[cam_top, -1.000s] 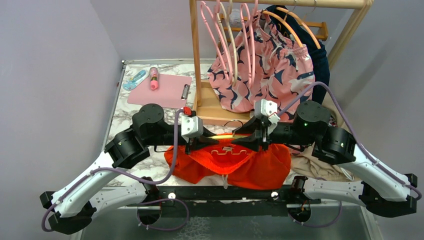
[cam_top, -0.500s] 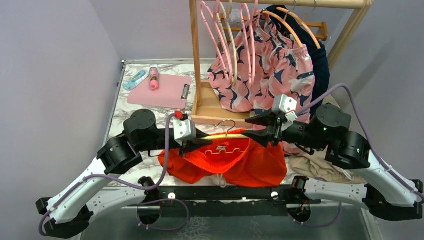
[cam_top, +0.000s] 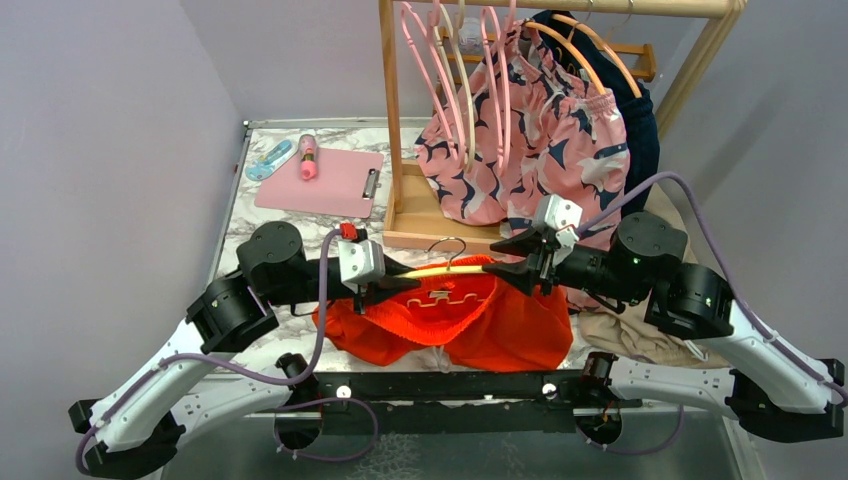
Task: Place the shorts on the hanger
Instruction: Hang the shorts on the hanger.
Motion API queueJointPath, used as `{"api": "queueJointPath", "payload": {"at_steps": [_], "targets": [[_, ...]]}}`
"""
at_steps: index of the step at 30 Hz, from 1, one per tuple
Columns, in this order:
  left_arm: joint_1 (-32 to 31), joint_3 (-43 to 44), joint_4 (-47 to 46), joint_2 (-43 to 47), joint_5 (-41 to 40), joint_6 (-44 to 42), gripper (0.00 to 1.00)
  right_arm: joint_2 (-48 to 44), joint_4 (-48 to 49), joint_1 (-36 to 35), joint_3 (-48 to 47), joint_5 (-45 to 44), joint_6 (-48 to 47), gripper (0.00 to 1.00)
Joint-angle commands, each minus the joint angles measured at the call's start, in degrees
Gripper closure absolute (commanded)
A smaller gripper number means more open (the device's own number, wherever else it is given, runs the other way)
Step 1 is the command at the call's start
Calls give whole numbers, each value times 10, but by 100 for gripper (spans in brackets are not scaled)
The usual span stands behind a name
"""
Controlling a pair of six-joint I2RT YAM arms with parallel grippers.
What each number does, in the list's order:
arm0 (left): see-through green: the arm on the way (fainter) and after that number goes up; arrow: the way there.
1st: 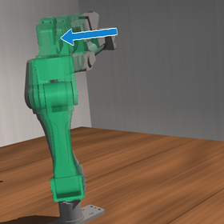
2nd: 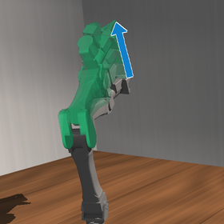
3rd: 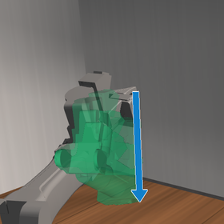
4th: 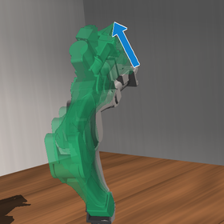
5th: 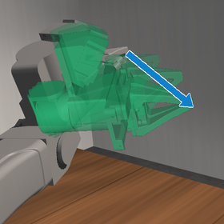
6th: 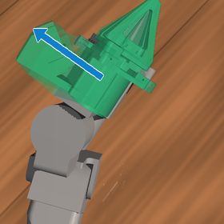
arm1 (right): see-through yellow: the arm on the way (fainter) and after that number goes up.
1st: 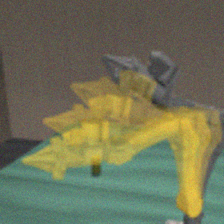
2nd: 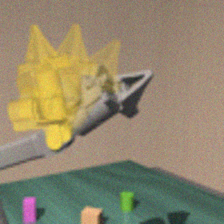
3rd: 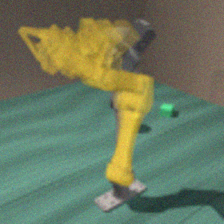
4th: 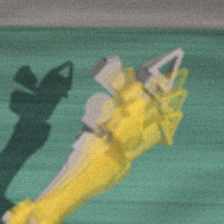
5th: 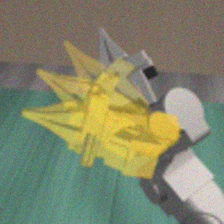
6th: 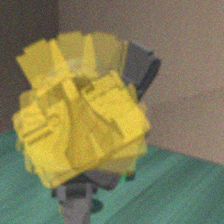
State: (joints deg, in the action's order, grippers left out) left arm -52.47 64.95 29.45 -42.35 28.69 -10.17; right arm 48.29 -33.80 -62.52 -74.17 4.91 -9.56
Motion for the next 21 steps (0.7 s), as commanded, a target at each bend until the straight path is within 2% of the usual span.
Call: {"api": "queueJointPath", "payload": {"at_steps": [1, 21], "targets": [[2, 32, -47, 17, -16, 1, 100, -7, -21, -2, 7, -28, -8, 63], [2, 36, -48, 59, -59, -9, 100, -24, -68, -1, 30, -146, 6, 73]]}}
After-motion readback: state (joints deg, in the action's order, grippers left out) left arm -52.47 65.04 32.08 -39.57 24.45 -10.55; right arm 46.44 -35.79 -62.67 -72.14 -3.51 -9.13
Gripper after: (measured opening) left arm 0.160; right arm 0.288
